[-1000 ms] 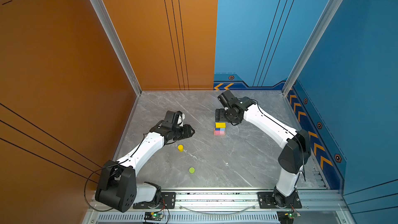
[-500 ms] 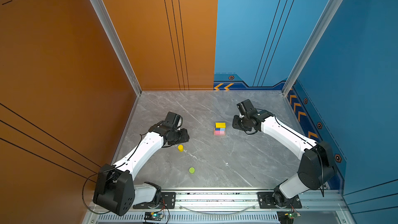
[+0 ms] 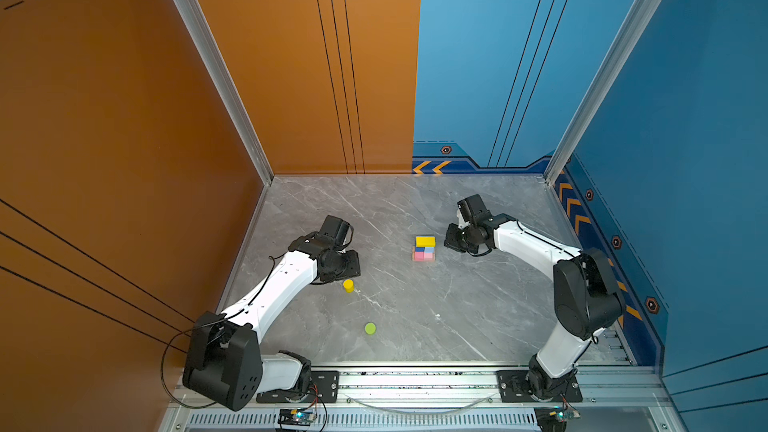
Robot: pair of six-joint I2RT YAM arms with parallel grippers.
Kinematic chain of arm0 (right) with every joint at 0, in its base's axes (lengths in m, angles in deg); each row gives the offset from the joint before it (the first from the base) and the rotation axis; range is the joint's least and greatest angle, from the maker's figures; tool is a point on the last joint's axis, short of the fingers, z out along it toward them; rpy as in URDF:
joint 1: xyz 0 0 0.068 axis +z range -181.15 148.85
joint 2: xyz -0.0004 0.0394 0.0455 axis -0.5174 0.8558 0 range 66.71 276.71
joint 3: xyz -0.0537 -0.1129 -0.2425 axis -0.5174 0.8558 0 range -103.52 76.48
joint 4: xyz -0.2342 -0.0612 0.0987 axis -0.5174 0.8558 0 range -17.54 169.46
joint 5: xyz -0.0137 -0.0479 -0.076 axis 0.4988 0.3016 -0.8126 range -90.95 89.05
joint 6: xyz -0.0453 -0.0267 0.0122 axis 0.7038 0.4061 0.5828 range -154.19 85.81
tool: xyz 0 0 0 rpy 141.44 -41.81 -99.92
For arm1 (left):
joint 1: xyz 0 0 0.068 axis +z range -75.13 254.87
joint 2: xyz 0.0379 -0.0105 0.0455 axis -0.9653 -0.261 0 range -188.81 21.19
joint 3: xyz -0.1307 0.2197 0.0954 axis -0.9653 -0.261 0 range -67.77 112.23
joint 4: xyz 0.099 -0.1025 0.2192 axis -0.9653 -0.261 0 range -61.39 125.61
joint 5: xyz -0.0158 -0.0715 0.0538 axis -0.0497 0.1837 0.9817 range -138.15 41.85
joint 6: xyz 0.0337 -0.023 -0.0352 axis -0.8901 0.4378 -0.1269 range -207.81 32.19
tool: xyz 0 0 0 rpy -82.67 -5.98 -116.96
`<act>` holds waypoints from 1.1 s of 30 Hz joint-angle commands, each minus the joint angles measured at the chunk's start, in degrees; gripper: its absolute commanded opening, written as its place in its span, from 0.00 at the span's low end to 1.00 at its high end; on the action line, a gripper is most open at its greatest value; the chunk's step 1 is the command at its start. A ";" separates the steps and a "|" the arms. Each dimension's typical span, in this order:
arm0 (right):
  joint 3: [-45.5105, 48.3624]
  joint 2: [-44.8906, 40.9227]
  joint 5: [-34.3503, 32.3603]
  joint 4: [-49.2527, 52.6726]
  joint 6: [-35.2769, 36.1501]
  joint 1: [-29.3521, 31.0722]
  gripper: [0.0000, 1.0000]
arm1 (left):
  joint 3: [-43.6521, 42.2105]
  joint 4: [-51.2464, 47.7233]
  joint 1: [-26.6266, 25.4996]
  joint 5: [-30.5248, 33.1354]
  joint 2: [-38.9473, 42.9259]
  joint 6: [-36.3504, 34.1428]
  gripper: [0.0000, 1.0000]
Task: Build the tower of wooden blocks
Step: 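Raise the right gripper away from the tower while the left gripper shifts, then lower the left gripper over the yellow cylinder and close on it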
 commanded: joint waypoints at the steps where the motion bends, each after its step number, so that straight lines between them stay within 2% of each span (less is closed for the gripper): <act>1: -2.94 0.95 1.27 -1.55 -0.01 0.56 0.00 | 1.54 -1.81 -0.22 1.45 -0.94 -0.22 0.58; 33: -6.45 5.60 1.20 -0.62 -0.91 2.92 0.00 | 1.63 -1.72 0.07 0.59 -2.17 -0.77 0.58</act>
